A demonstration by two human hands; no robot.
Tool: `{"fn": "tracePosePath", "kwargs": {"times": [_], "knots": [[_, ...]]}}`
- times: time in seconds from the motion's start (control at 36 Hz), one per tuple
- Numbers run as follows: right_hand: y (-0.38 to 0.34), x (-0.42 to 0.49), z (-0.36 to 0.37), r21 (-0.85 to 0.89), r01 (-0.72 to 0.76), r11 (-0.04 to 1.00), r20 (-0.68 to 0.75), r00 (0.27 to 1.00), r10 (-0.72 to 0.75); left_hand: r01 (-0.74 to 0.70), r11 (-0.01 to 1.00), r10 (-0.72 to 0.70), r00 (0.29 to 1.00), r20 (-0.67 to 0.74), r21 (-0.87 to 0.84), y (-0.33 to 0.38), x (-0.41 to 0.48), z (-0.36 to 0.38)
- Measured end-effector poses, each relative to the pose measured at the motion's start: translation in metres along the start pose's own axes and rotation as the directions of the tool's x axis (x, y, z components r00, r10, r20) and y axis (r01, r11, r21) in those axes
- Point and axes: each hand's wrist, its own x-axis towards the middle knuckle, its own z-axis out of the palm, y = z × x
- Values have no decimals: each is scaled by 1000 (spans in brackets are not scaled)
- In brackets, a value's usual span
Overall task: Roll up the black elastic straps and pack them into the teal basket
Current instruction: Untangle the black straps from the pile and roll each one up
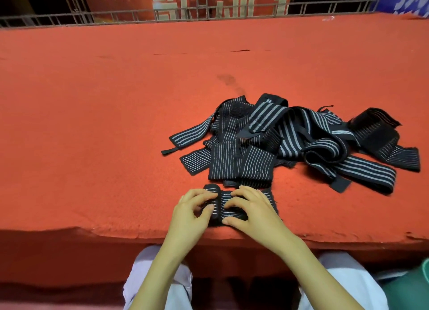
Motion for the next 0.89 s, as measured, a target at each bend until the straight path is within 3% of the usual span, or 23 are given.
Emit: {"fn": "tracePosePath", "kwargs": {"times": [0.08, 0.25, 0.5, 0.67, 0.89], "knots": [[1, 0, 2, 13, 3, 1000, -12, 1000, -3, 45, 997, -47, 998, -40, -60, 1, 0, 1], [3, 0, -1, -3, 23, 1000, -15, 1000, -23, 302, 944, -305, 952, -4, -130, 0, 3, 9], [3, 1, -5, -36, 12, 999, 7, 1000, -11, 320, 941, -329, 940, 85, 107, 13, 17, 0], [-5, 5, 0, -41, 41, 998, 24, 999, -40, 410, 912, -409, 912, 38, 0, 4, 14, -20], [-23, 16, 16, -42, 88, 995, 8, 996, -88, 412, 910, -409, 910, -66, 43, -9, 10, -44]]}}
